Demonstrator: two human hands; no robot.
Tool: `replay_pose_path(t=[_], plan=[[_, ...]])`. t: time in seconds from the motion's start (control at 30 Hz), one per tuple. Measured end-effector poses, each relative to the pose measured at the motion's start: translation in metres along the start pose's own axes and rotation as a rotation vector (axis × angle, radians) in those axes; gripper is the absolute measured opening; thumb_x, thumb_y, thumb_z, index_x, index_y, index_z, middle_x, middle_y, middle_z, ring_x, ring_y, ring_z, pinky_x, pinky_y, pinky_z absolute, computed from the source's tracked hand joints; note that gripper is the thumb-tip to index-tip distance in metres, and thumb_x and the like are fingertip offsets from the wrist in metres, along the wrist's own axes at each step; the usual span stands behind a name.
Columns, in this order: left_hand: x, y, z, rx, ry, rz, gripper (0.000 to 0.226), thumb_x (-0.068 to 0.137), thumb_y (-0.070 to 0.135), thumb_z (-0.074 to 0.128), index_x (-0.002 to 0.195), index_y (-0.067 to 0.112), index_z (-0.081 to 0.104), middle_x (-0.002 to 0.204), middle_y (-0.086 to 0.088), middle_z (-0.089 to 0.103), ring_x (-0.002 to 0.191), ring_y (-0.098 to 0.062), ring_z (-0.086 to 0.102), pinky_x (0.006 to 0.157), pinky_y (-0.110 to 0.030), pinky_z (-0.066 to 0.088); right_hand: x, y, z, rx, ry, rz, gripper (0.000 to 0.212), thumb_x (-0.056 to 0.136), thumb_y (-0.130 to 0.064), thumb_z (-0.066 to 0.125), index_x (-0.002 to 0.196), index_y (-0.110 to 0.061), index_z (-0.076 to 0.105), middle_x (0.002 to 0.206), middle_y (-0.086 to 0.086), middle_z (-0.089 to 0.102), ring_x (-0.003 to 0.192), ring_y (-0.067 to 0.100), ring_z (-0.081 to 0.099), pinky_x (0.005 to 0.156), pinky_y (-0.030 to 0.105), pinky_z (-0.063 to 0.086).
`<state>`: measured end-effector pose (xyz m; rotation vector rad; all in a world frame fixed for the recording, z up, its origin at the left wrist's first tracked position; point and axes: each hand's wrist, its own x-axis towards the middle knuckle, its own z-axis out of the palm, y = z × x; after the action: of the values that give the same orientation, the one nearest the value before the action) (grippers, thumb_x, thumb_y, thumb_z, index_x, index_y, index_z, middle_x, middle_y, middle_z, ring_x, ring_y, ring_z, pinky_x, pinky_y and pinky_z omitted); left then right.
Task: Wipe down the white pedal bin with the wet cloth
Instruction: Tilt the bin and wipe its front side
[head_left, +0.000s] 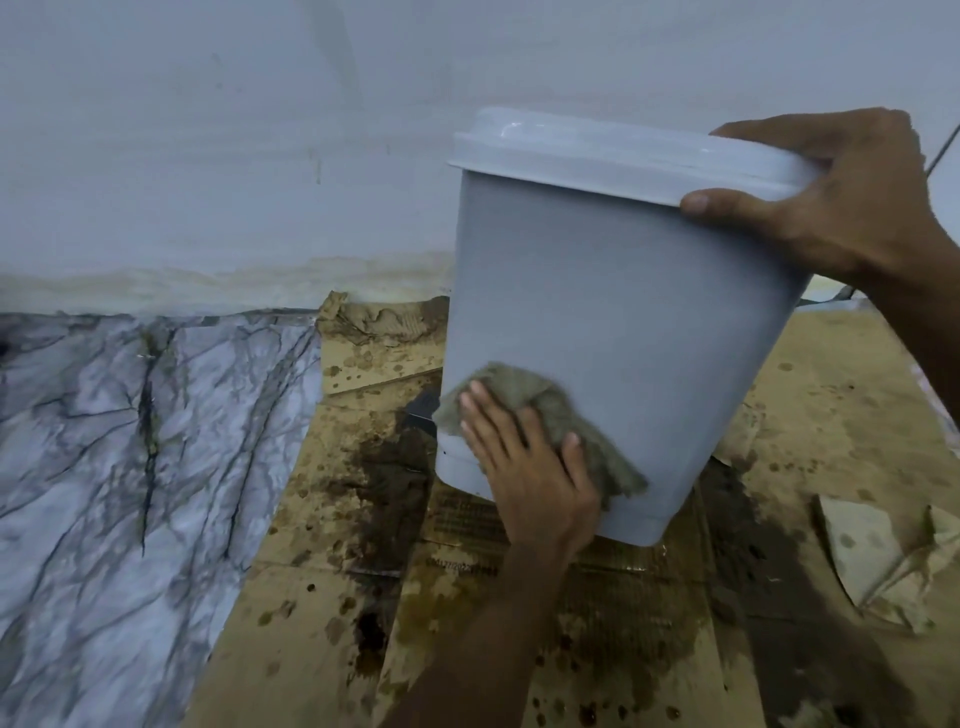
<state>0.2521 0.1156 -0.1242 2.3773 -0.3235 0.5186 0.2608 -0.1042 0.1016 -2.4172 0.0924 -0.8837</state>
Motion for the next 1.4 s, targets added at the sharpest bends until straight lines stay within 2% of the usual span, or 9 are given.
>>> replay_pose_path(t=[0.2,0.37,0.53,0.8,0.9,1.03,1.13,1.27,1.4], plan=[[0.077,0.020,-0.020,0.036,0.107,0.216,0.073,0.101,0.047,0.030,0.158,0.005,0.012,0.166,-0.022,0.001,0.154,-0.036,-0.004,0.124,-0.056,0.004,0.003,0.000,0.002,0.067,-0.013,0.068,0.066,0.068,-0.076,0.076,0.117,-0.032,0.074,0.115,-0.003,0.075,0.108,0.016,0.070,0.093,0.049,0.056],[0.038,0.001,-0.005,-0.120,0.163,-0.154,0.075,0.102,0.048,0.031,0.159,0.004,0.006,0.167,-0.016,-0.005,0.155,-0.029,-0.008,0.124,-0.055,0.008,0.001,-0.003,0.001,0.040,-0.013,0.066,0.068,0.070,-0.075,0.075,0.119,-0.028,0.074,0.118,-0.003,0.073,0.109,0.015,0.068,0.095,0.044,0.056],[-0.034,0.005,0.018,-0.127,0.010,-0.462,0.076,0.102,0.053,0.011,0.156,0.001,-0.003,0.165,-0.016,-0.021,0.153,-0.029,-0.019,0.122,-0.057,0.015,0.000,-0.006,0.001,0.010,-0.032,0.085,0.059,0.075,-0.068,0.077,0.120,-0.031,0.073,0.111,-0.007,0.071,0.104,0.012,0.066,0.094,0.045,0.056],[0.009,0.009,0.007,-0.087,0.062,-0.086,0.076,0.102,0.049,0.026,0.158,0.010,-0.006,0.166,-0.014,-0.015,0.154,-0.030,-0.015,0.125,-0.047,-0.005,-0.002,-0.004,0.000,0.021,-0.015,0.080,0.060,0.077,-0.069,0.073,0.122,-0.030,0.072,0.121,-0.001,0.073,0.109,0.014,0.066,0.097,0.044,0.054],[0.012,0.004,0.007,-0.242,0.145,-0.333,0.078,0.102,0.054,0.024,0.159,0.011,-0.008,0.167,-0.007,-0.017,0.153,-0.022,-0.018,0.126,-0.050,0.000,0.001,-0.004,0.002,0.011,0.007,0.038,0.064,0.075,-0.074,0.071,0.120,-0.029,0.073,0.120,0.001,0.073,0.111,0.019,0.068,0.095,0.049,0.055],[-0.038,0.028,0.021,-0.264,-0.006,-0.642,0.086,0.094,0.069,-0.002,0.154,0.011,-0.023,0.162,-0.006,-0.033,0.150,-0.020,-0.029,0.126,-0.050,0.006,0.002,-0.002,0.003,0.000,0.008,0.042,0.067,0.073,-0.076,0.070,0.120,-0.029,0.073,0.120,-0.001,0.074,0.113,0.017,0.068,0.098,0.047,0.053],[-0.076,0.059,0.031,-0.084,-0.150,-0.476,0.084,0.100,0.062,0.009,0.152,0.005,-0.024,0.161,-0.020,-0.029,0.150,-0.034,-0.025,0.124,-0.050,0.010,0.000,-0.002,0.002,-0.005,0.008,0.040,0.066,0.074,-0.075,0.070,0.120,-0.028,0.073,0.118,-0.001,0.074,0.112,0.017,0.068,0.097,0.045,0.053],[-0.068,0.048,0.034,0.103,-0.161,0.036,0.076,0.104,0.052,0.022,0.155,-0.003,0.013,0.162,-0.028,-0.014,0.152,-0.043,-0.010,0.123,-0.053,-0.002,0.000,0.000,0.001,-0.009,0.009,0.042,0.065,0.074,-0.074,0.071,0.120,-0.028,0.073,0.119,0.000,0.074,0.111,0.018,0.068,0.096,0.048,0.054],[0.019,0.014,0.003,0.106,-0.077,0.515,0.076,0.102,0.051,0.028,0.159,0.014,-0.006,0.166,-0.018,-0.011,0.153,-0.030,-0.015,0.125,-0.044,-0.007,-0.001,-0.001,-0.004,-0.029,-0.006,0.036,0.068,0.074,-0.076,0.069,0.120,-0.027,0.073,0.120,0.001,0.074,0.111,0.017,0.068,0.094,0.048,0.055]])
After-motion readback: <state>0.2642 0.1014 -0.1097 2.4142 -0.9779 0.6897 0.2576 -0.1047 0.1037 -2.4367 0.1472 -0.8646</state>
